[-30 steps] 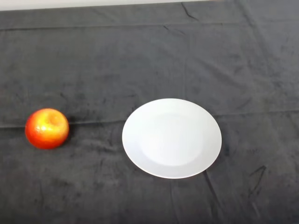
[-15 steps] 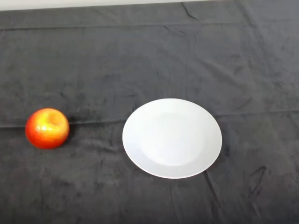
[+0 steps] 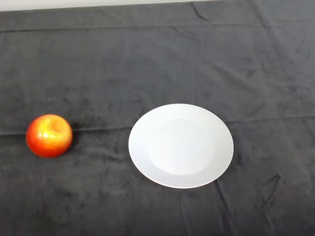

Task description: Move the apple to the plate

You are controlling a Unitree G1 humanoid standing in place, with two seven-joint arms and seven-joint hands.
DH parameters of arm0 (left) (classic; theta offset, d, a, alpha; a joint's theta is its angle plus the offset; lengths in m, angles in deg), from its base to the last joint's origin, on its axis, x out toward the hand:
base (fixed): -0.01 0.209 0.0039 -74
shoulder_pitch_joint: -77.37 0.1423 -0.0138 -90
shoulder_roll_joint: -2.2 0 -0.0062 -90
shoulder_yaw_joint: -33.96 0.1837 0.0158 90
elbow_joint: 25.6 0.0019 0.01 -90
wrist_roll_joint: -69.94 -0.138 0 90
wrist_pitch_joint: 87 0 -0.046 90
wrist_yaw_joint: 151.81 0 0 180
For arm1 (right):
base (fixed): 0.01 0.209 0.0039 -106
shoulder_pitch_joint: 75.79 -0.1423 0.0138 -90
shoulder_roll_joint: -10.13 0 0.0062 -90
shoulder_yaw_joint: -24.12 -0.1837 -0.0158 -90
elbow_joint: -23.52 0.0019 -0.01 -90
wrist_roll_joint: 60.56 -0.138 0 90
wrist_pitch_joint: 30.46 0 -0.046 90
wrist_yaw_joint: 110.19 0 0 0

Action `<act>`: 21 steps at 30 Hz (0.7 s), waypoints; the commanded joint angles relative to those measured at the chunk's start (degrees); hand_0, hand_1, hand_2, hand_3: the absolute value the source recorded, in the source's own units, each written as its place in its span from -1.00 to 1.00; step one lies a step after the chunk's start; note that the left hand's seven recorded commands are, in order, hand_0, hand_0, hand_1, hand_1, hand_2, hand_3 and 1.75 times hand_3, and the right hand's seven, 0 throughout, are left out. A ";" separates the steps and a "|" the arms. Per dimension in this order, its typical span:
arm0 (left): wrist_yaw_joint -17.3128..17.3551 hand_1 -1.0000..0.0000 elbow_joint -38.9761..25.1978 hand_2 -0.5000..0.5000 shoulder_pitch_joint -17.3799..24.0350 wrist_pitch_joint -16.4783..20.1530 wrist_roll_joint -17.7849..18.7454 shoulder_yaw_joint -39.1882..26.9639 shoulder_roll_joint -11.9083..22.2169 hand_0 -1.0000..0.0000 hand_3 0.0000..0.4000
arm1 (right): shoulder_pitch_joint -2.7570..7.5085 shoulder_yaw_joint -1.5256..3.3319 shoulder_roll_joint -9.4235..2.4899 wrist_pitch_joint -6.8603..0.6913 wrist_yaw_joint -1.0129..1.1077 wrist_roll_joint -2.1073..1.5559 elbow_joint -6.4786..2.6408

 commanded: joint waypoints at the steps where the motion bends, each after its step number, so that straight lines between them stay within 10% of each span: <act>1: 0.95 1.00 -3.65 0.00 -0.99 0.21 -0.95 1.78 0.34 1.00 -1.00 | -2.52 0.67 1.04 0.18 0.76 -0.19 1.75; 21: 3.64 1.00 -22.49 0.00 4.90 7.50 -4.36 10.70 -10.08 1.00 -1.00 | -2.54 0.63 1.04 0.20 0.76 -0.21 1.80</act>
